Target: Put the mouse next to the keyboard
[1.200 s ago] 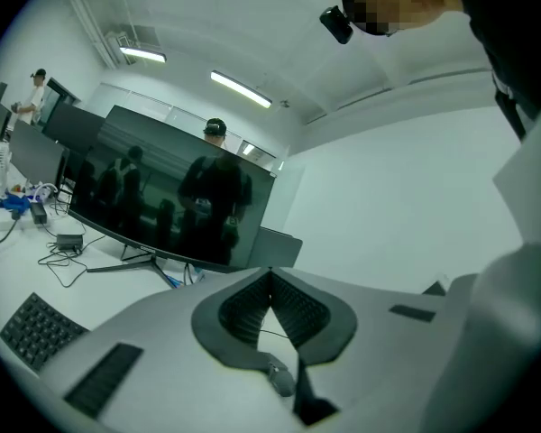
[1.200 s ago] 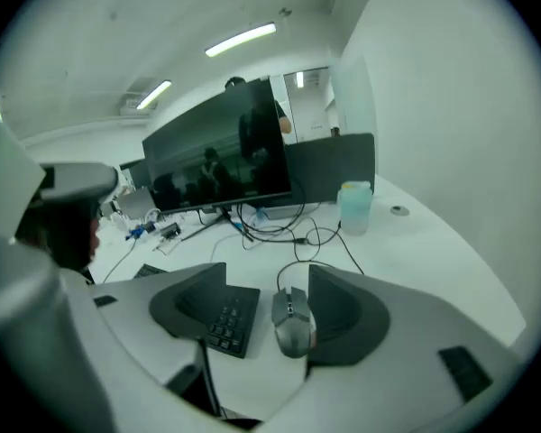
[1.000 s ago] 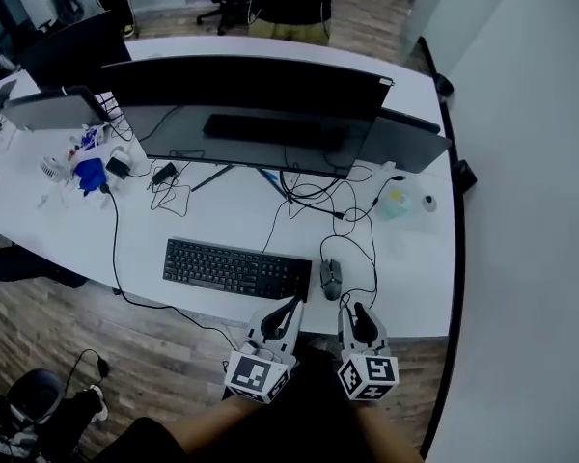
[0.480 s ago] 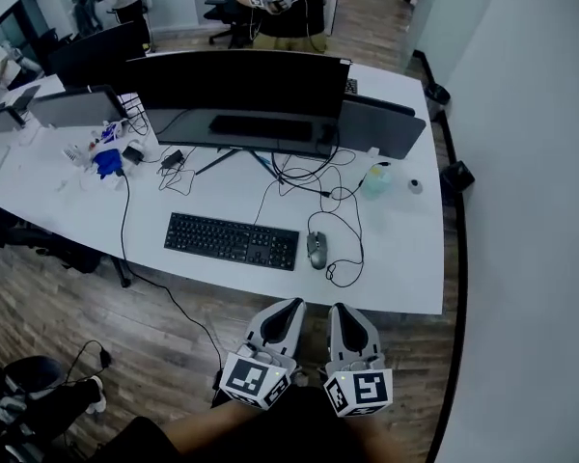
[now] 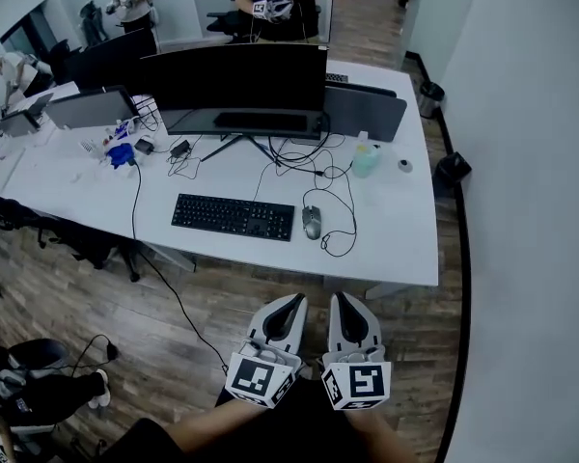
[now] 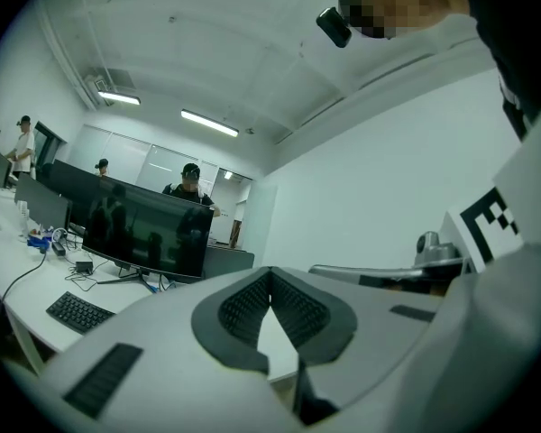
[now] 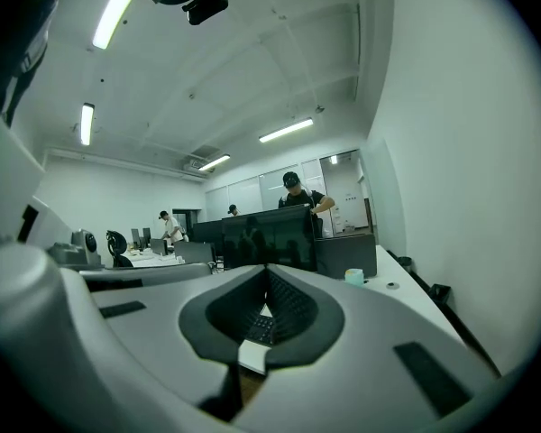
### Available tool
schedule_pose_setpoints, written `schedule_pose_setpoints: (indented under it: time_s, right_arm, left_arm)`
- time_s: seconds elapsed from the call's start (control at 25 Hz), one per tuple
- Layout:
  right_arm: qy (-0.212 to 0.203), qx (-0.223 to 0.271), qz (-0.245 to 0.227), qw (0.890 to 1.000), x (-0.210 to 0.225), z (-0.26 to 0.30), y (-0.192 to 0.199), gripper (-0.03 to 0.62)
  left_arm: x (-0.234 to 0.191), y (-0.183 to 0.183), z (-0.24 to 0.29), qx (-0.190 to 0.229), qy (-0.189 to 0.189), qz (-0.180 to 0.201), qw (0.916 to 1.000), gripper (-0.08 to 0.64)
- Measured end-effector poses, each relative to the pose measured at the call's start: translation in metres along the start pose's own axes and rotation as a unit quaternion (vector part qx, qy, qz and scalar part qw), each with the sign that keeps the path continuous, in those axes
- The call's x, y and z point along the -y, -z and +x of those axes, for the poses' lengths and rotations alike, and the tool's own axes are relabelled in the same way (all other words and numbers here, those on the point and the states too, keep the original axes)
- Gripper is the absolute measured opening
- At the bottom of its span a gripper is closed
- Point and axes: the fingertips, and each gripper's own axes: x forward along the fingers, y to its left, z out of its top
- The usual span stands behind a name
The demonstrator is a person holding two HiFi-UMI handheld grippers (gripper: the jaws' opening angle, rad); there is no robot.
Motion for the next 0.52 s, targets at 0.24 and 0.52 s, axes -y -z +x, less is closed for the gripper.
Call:
schedule_pose_setpoints:
  time_s: [0.24, 0.52]
  right_arm:
    - [-0.012, 0.009, -0.021, 1.000, -0.015, -0.023, -0.005, 0.018]
    - [-0.025, 0.009, -0.033, 0.999, -0.026, -0.030, -0.007, 0.018]
  left_arm:
    - [0.012, -0.004, -0.017, 0.016, -0.009, 0.008, 0.9998, 0.012]
    - [0.017, -0.009, -0.023, 0.027, -0.008, 0.011, 0.9995, 0.012]
